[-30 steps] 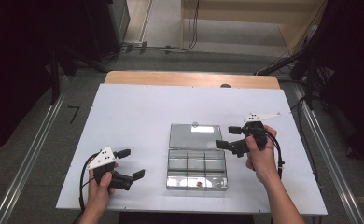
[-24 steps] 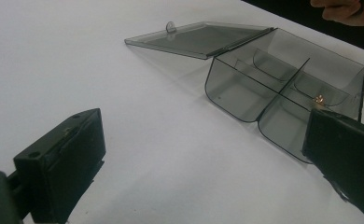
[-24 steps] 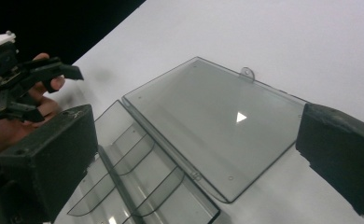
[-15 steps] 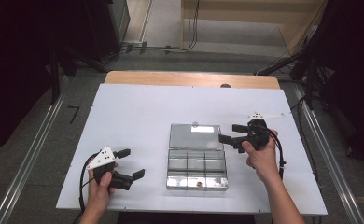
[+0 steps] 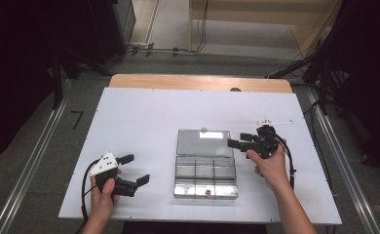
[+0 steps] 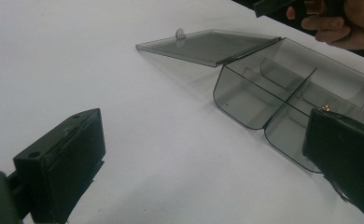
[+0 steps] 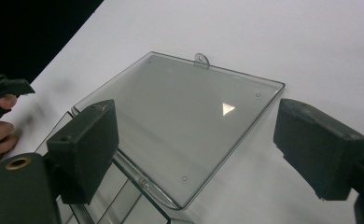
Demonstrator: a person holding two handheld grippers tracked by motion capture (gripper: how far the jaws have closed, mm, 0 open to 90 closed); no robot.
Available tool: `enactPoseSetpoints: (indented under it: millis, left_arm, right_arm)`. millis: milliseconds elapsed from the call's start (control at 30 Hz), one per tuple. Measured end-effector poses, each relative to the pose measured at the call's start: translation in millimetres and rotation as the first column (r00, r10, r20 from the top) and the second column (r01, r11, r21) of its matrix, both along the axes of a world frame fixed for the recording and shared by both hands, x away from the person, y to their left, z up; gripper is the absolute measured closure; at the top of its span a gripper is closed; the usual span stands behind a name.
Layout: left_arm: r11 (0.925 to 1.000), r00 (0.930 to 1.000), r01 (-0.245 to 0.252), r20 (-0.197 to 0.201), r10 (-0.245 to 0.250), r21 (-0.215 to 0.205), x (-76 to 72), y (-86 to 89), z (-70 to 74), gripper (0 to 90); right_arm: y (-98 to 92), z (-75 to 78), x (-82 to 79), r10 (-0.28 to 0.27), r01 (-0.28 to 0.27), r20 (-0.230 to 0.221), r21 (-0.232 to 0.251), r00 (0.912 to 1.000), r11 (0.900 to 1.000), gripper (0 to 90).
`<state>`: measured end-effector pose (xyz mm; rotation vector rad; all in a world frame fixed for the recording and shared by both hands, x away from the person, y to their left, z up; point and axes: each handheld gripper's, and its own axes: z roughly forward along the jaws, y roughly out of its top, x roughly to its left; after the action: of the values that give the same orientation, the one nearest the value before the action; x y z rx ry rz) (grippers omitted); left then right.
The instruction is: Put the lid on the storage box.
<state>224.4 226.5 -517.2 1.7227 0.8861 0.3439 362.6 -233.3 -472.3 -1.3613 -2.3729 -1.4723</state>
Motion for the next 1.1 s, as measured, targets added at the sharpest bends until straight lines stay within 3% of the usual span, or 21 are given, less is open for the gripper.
enactPoseSetpoints:
  millis: [100, 200, 333, 500, 800, 1100]
  left_arm:
    - [0.9996, 0.9996, -0.028, -0.001, 0.028, 0.009, 0.2, -0.7, 1.1, 0.0]
    - [0.9996, 0.9996, -0.029, -0.002, 0.029, 0.004, 0.9, -2.5, 2.2, 0.0]
    - [0.9997, 0.9997, -0.026, -0.002, 0.026, 0.000, 1.6, -6.5, 4.2, 0.0]
    - [0.9995, 0.9997, -0.026, 0.004, 0.026, -0.019, 1.2, -7.6, 9.2, 0.0]
    - [0.9988, 0.9998, -0.020, -0.004, 0.020, -0.045, 6.4, -18.4, 20.2, 0.0]
    - [0.9993, 0.9999, 0.009, -0.007, -0.010, -0.036, 15.9, -35.1, 28.5, 0.0]
  right_arm:
    - [0.1, -3.7, 1.9, -0.002, 0.002, -0.028, 0.012, 0.9996, 1.000, 24.8]
    - [1.3, -7.0, 3.8, -0.003, 0.005, -0.050, 0.027, 0.9987, 1.000, 26.4]
    - [3.3, -13.1, 6.6, -0.018, 0.018, -0.076, 0.000, 0.9970, 1.000, 28.5]
    - [1.9, -22.2, 9.3, -0.041, 0.041, -0.100, 0.002, 0.9942, 0.999, 31.6]
    - [5.6, -29.9, 8.3, -0.014, 0.016, -0.142, 0.007, 0.9898, 1.000, 34.0]
    - [7.0, -34.9, 7.7, -0.010, 0.012, -0.174, 0.011, 0.9847, 1.000, 41.0]
